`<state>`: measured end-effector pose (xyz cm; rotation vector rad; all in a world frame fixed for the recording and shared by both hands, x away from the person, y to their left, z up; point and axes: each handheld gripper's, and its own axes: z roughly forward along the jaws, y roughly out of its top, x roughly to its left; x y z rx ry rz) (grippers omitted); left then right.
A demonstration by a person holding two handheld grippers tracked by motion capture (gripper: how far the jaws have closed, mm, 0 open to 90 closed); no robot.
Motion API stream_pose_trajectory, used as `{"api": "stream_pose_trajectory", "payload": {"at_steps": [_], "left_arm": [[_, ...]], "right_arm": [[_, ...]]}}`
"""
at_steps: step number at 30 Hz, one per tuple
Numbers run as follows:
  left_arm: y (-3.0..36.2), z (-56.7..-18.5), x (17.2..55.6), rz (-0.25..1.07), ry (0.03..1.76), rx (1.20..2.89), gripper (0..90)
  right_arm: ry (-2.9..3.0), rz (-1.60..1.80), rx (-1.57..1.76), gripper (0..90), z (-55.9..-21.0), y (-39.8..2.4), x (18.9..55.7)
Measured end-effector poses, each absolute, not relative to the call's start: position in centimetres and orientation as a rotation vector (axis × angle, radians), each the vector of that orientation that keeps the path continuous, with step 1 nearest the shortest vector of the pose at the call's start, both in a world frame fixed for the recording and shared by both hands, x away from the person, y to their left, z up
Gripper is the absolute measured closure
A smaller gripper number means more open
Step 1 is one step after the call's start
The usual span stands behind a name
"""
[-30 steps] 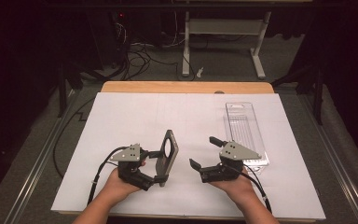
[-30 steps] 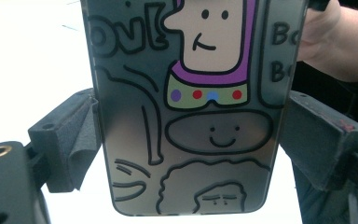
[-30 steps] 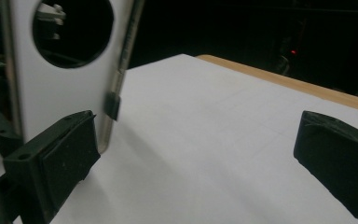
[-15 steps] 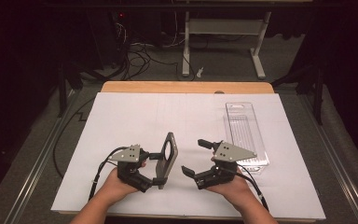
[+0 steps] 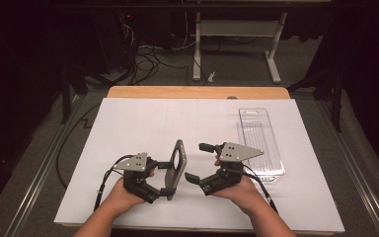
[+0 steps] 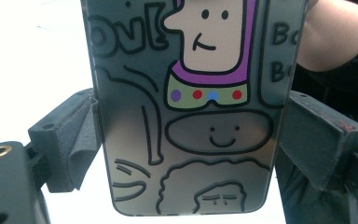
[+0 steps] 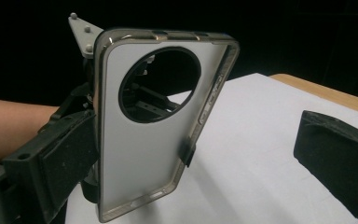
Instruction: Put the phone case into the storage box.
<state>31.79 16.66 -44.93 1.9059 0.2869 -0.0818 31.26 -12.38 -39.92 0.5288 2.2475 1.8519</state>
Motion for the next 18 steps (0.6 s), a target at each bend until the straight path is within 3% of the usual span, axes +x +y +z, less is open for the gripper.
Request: {"api": "stream_pose_trajectory", "payload": {"at_steps": [18], "left_arm": [[15.80,-45.20,31.22,-0.123,0.203,1.911,13.1]], "right_arm": [[2.278,1.973,0.461,0.0,-40.44,-12.89,30.27]]}}
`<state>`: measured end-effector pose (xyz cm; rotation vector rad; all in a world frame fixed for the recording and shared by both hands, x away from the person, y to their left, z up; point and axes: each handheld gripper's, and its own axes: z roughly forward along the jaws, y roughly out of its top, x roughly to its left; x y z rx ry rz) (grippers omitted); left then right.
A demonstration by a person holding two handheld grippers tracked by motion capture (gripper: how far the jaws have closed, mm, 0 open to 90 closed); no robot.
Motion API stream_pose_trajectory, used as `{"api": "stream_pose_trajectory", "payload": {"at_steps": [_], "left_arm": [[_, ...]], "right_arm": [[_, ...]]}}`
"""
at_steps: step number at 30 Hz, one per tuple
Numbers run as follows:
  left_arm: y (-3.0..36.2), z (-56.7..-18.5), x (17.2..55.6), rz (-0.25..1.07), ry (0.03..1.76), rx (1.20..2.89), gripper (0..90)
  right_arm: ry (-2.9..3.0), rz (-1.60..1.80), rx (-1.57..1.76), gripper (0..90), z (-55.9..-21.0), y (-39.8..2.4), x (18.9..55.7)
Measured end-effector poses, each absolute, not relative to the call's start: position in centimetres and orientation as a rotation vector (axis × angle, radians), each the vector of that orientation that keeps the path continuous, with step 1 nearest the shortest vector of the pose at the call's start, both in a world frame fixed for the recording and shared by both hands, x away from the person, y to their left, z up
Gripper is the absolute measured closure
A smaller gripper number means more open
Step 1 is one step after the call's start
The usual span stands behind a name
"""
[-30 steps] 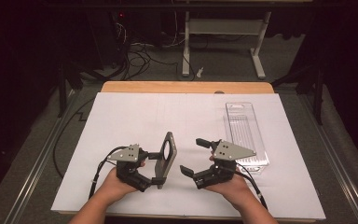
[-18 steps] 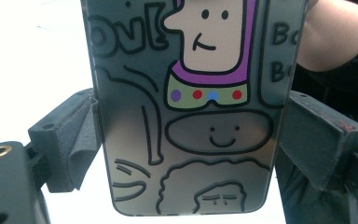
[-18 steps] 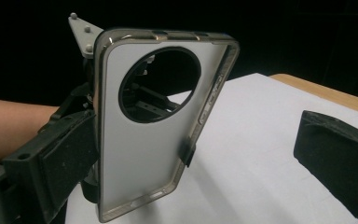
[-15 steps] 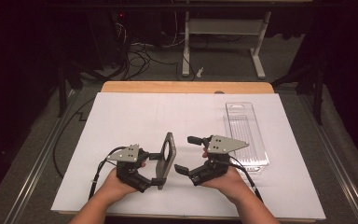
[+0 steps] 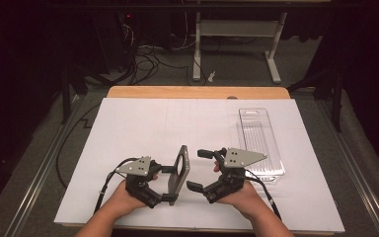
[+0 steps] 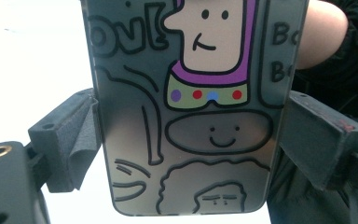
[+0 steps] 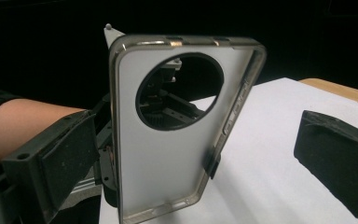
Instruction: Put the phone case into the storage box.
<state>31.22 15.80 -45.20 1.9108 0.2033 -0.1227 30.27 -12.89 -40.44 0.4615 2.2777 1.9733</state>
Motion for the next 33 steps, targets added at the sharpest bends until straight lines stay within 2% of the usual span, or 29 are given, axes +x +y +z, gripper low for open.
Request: {"api": "stream_pose_trajectory", "payload": {"at_steps": [33], "left_arm": [[14.7,-45.6,30.6,-0.221,0.103,1.933,13.1]], "right_arm": [[2.283,2.101,0.344,0.2,-40.1,-12.7,30.1]]}}
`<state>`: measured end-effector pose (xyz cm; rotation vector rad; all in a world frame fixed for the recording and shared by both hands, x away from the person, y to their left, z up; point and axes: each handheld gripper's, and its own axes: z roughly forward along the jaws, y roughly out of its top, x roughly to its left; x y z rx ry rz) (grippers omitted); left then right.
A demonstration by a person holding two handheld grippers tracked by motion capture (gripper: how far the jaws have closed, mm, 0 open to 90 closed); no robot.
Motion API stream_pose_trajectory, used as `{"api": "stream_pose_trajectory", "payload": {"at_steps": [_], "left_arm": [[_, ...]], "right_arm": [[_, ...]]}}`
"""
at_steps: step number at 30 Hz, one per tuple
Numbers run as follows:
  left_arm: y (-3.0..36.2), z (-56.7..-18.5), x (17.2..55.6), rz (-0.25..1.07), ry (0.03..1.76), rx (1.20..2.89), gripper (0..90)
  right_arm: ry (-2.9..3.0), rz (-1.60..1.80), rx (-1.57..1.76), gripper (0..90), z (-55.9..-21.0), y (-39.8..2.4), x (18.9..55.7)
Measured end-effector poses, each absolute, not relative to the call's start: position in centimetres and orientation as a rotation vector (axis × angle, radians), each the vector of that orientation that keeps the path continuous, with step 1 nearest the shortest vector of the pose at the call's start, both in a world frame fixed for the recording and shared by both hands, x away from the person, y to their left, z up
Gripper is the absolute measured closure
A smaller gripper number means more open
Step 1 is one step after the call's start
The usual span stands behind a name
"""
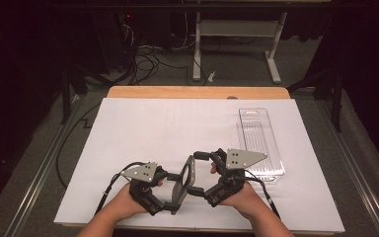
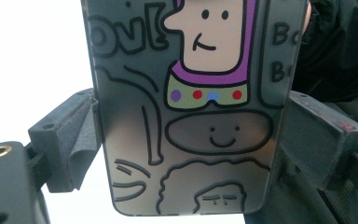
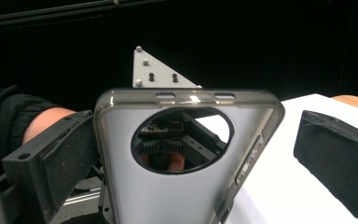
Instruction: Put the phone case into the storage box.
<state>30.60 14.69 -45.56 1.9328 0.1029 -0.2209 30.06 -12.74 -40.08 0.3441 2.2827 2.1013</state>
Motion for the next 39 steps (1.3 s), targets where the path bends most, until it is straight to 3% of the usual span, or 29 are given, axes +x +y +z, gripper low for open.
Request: {"api": "stream_pose_trajectory", "payload": {"at_steps": [17,39], "left_arm": [[14.43,-45.64,30.47,-0.245,0.086,1.939,13.1],[14.37,-45.70,30.41,-0.233,0.095,1.946,12.8]], "right_arm": [[2.294,2.156,0.300,10.4,-40.24,-12.50,30.05],[2.300,2.159,0.338,12.9,-40.32,-12.61,29.96]]}}
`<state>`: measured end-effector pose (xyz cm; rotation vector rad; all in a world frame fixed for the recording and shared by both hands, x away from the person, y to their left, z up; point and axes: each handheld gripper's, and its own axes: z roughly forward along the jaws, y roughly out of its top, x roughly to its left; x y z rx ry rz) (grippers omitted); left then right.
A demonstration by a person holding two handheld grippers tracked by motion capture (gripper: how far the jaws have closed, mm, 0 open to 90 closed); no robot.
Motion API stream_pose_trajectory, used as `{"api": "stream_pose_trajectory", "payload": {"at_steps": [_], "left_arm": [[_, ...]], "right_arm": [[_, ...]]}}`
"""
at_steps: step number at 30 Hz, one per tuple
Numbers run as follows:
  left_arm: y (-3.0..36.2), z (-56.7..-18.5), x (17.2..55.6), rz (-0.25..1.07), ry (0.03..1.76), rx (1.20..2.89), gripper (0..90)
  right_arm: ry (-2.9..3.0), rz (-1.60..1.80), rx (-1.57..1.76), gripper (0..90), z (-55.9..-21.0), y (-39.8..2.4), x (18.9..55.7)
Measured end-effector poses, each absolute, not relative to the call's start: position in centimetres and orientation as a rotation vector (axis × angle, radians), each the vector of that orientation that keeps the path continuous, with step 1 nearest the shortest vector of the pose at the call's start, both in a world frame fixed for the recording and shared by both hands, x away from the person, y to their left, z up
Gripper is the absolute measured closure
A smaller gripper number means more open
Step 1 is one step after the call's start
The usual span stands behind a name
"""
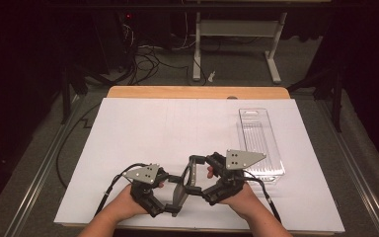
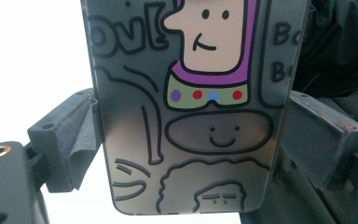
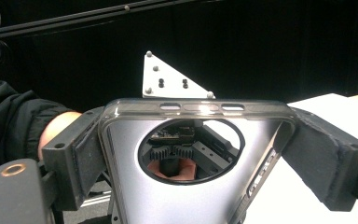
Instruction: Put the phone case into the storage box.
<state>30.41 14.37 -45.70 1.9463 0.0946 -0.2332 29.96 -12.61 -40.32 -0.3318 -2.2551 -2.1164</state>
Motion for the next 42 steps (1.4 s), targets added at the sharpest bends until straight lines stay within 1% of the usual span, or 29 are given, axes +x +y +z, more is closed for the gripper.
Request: {"api": "stream_pose_trajectory", "payload": {"at_steps": [26,31,35,42], "left_arm": [[14.08,-45.59,30.21,-0.208,0.134,1.960,11.6],[14.01,-45.45,30.21,-0.205,0.155,1.963,6.4],[13.97,-45.34,30.21,-0.185,0.180,1.964,0.1],[14.21,-44.92,29.95,-0.157,0.180,1.958,0.0]], "right_arm": [[-2.258,-2.122,-0.361,13.3,-40.27,-12.72,29.83],[-2.253,-2.129,-0.364,13.3,-40.22,-12.80,29.84],[-2.250,-2.130,-0.363,13.3,-40.20,-12.79,29.84],[-2.259,-2.131,-0.370,13.3,-40.22,-12.74,29.80]]}}
